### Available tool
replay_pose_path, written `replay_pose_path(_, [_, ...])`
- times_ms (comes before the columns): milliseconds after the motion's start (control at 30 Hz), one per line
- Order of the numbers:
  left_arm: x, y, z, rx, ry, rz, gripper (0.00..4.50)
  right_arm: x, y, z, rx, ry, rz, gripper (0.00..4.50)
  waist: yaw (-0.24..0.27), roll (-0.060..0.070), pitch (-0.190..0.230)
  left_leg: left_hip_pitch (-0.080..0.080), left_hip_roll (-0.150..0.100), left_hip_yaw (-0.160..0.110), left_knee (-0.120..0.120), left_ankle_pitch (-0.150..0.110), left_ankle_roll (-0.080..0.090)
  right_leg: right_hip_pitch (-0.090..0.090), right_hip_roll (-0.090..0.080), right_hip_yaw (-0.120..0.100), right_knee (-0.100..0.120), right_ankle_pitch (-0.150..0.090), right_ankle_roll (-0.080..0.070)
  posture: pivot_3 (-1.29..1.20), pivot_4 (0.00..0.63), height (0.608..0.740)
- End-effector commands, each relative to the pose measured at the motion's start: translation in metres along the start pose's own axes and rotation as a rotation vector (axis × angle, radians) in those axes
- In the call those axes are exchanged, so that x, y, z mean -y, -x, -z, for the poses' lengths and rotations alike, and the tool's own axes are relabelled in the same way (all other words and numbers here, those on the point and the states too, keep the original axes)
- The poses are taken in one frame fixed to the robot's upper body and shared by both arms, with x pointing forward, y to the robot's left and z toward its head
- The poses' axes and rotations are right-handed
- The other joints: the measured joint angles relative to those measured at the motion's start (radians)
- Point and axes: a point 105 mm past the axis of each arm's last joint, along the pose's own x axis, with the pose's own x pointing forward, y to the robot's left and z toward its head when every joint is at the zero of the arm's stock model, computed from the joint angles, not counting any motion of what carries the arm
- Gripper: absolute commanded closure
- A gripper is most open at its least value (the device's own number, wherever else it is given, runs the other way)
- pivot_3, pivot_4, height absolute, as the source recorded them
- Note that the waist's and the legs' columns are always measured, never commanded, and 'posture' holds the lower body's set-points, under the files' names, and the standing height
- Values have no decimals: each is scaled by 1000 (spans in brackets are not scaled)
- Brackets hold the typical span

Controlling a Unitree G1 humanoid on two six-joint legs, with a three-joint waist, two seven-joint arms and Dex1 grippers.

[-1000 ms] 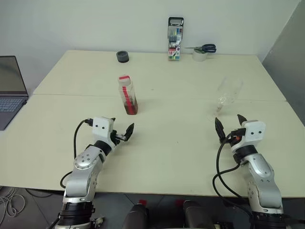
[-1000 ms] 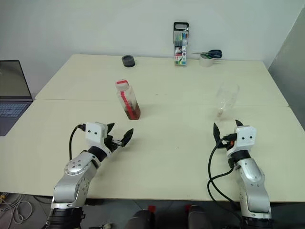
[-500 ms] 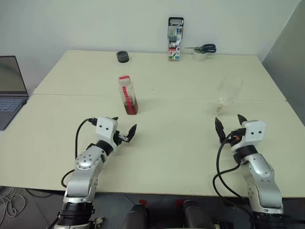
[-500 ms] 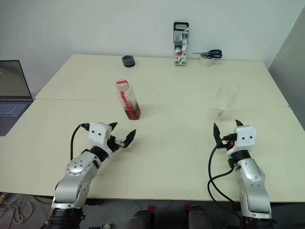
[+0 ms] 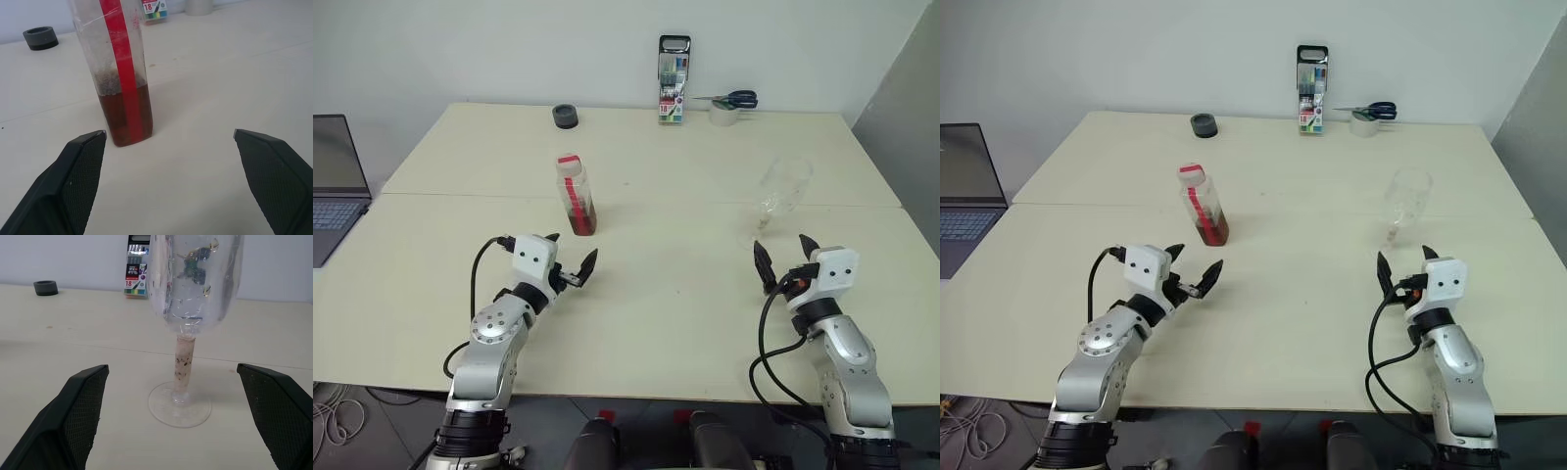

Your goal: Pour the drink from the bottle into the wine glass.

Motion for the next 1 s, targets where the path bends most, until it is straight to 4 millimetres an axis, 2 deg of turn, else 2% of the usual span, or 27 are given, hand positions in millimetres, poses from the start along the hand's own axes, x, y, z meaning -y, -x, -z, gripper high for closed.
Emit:
replay_pose_path(33, [10,-4,-21,68,36,60,28,-13,0,-21,63,27,-111,0,0,0,0,0,0,0,0,0,0,0,0,0,0,0,0,0,150,740])
replay_pose_path(167, [2,-5,-28,103,61,35,28,-53,5,-29,22,-14,-391,0,-2,1,0,0,0,0,0,0,0,0,0,0,0,0,0,0,150,740])
replay_pose_path(367, [-12,-21,-31,78,38,-87,28,-85,13,-45,-50,-21,-677,0,1,0,0,0,0,-1,1,0,0,1,0,-1,0,0,0,0,150,740])
replay_pose_path(500, [-19,-32,-36,76,28,-160,28,-92,12,-51,-81,-11,-744,0,1,0,0,0,0,-1,1,0,0,1,0,-2,0,0,0,0,150,740])
replay_pose_path(667, [-19,-40,-39,79,54,-166,28,-94,9,-58,-74,-10,-760,0,1,0,0,-1,-1,-1,1,0,0,1,0,-2,-1,0,0,0,150,740])
replay_pose_path(833, [-27,-47,-39,58,23,-225,28,-96,11,-60,-75,16,-813,0,2,0,0,-1,0,-1,1,0,0,1,0,-2,-1,0,0,0,150,740])
replay_pose_path(1000, [-26,-58,-46,78,57,-247,28,-98,11,-62,-79,32,-857,0,2,0,0,-1,-1,0,1,0,0,1,0,-2,-1,0,0,0,150,740])
